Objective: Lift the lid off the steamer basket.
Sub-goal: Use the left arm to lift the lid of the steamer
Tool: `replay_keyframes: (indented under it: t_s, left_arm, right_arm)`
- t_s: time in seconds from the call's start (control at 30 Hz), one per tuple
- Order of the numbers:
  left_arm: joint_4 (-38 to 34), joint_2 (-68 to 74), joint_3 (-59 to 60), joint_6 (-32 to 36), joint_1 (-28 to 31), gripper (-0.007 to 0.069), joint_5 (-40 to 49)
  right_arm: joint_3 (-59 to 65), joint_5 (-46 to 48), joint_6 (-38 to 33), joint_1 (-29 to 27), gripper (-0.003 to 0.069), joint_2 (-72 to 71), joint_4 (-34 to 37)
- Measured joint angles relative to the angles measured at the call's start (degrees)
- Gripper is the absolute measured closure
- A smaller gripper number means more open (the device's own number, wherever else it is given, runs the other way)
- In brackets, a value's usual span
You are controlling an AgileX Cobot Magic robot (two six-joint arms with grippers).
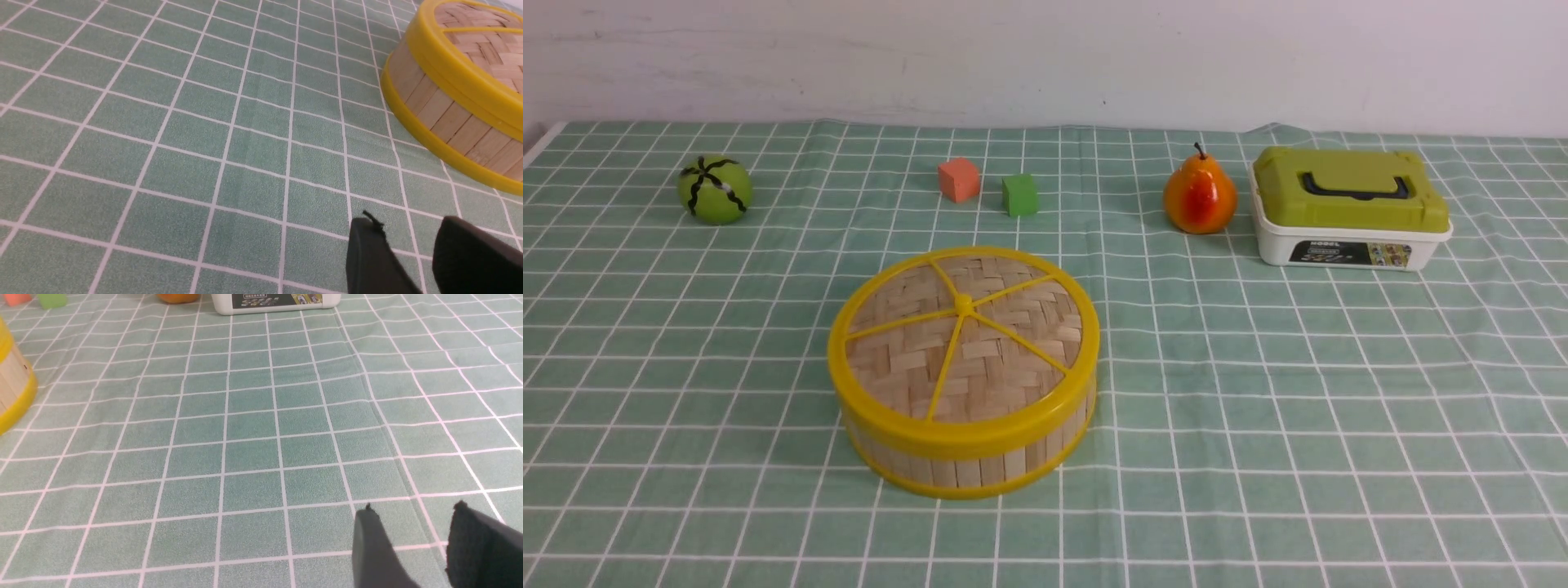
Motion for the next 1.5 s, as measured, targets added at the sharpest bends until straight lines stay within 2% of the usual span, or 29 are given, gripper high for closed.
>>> replay_keyframes:
  t_s: [0.17,0.27,0.37,0.43,0.5,0.57,0.67,0.93,1.0,1.1,1.2,1.23,1.27,1.33,1.4,1.5]
  left_arm:
    - [0.0,0.0,0.0,-0.1,0.0,0.0388,-0.1]
    - [-3.2,0.0,0.0,-1.8,0.0,0.0388,-2.0]
    - [-14.0,0.0,0.0,-8.0,0.0,0.0388,-4.8]
    - [-25.9,0.0,0.0,-14.5,0.0,0.0388,-6.9]
    - [-34.7,0.0,0.0,-18.5,0.0,0.0388,-8.6]
    - [-42.8,0.0,0.0,-20.8,0.0,0.0388,-10.6]
    - [-49.5,0.0,0.0,-21.6,0.0,0.0386,-13.2]
    - [-54.4,0.0,0.0,-21.9,0.0,0.0389,-16.9]
    - [-55.4,0.0,0.0,-22.0,0.0,0.0410,-19.8]
    - [-54.1,0.0,-3.0,-17.4,0.0,0.0517,-21.4]
    - [-51.0,1.1,-8.5,-9.2,0.0,0.0624,-19.9]
    - [-49.7,3.3,-11.4,-5.0,0.0,0.0637,-18.5]
    - [-49.5,3.3,-11.8,-5.0,0.0,0.0637,-18.5]
    - [-47.2,11.3,-17.1,2.7,0.0,0.0637,-13.9]
    - [-45.8,19.3,-21.6,8.3,0.0,0.0637,-6.7]
    - [-43.5,32.2,-28.9,13.1,0.0,0.0637,5.4]
  right_arm:
    - [0.0,0.0,0.0,0.0,0.0418,0.0,0.0]
    - [0.0,0.0,0.0,0.0,0.0418,0.0,0.0]
    - [0.0,0.0,0.0,0.0,0.0418,0.0,0.0]
    - [0.0,0.0,0.0,0.0,0.0418,0.0,0.0]
    - [0.0,0.0,0.0,0.0,0.0418,0.0,0.0]
    - [0.0,0.0,0.0,0.0,0.0418,0.0,0.0]
    - [0.0,0.0,0.0,0.0,0.0418,0.0,0.0]
    - [0.0,0.0,0.0,0.0,0.0418,0.0,0.0]
    - [0.0,0.0,0.0,0.0,0.0418,0.0,0.0]
    - [0.0,0.0,0.0,0.0,0.0418,0.0,0.0]
    - [0.0,0.0,0.0,0.0,0.0418,0.0,0.0]
    - [0.0,0.0,0.0,0.0,0.0418,0.0,0.0]
    - [0.0,0.0,0.0,0.0,0.0418,0.0,0.0]
    - [0.0,0.0,0.0,0.0,0.0418,0.0,0.0]
    - [0.0,0.0,0.0,0.0,0.0418,0.0,0.0]
    - [0.0,0.0,0.0,0.0,0.0418,0.0,0.0]
